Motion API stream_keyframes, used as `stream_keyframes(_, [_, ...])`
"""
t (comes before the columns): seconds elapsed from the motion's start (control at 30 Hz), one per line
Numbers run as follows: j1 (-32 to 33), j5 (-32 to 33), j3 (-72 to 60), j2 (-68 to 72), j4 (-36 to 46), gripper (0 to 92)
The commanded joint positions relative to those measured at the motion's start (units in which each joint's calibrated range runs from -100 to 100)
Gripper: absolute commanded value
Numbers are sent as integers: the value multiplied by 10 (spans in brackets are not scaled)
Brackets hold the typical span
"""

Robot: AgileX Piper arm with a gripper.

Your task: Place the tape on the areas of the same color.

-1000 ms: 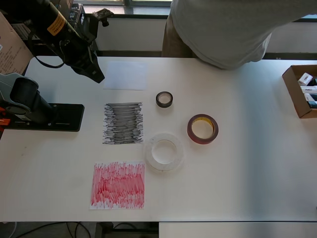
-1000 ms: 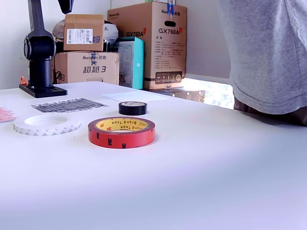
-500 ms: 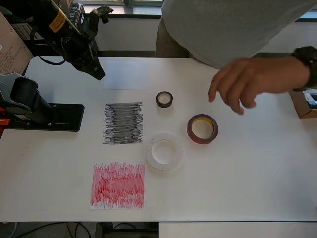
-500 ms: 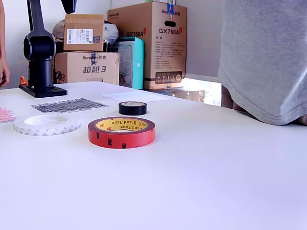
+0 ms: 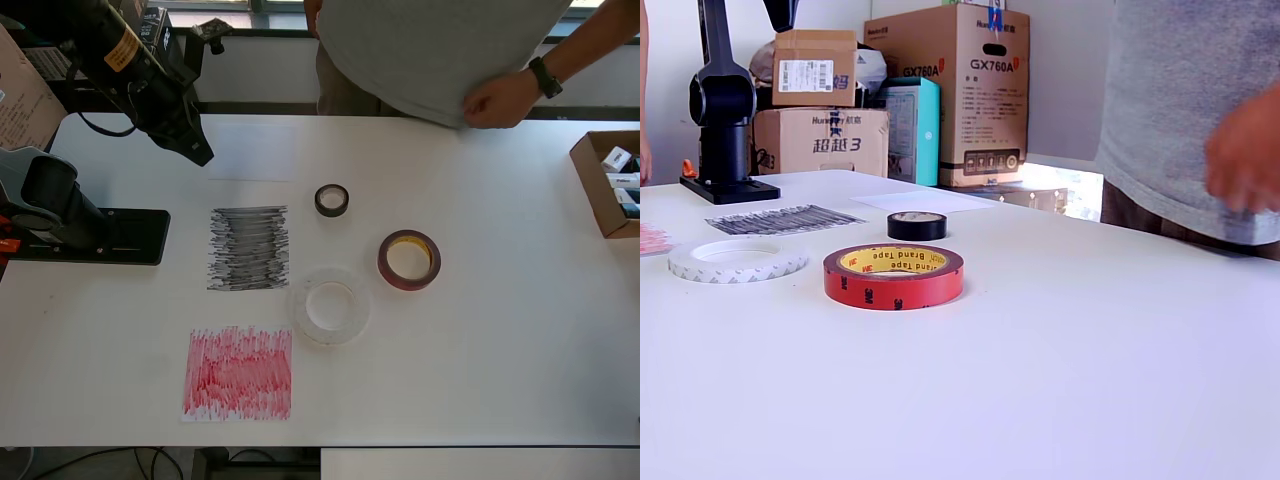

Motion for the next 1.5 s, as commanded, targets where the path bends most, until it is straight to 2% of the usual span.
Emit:
stream_keyframes(0.0, [3,-1,4,-9,-6,2])
stream_keyframes(0.1, [3,0,2,-13,-6,12])
stream_keyframes(0.27, [6,39,-2,-14,-18,181])
stream_keyframes(0.43, [5,36,-1,-13,-34,147])
stream_keyframes(0.67, [6,39,2,-14,-34,151])
stream_keyframes(0.83, [3,41,-2,-14,-34,230])
stream_keyframes(1.0, [3,34,-3,-14,-35,251])
stream_keyframes(1.2, [2,39,-4,-14,-35,367])
stream_keyframes(1.47, [2,37,-4,-14,-35,375])
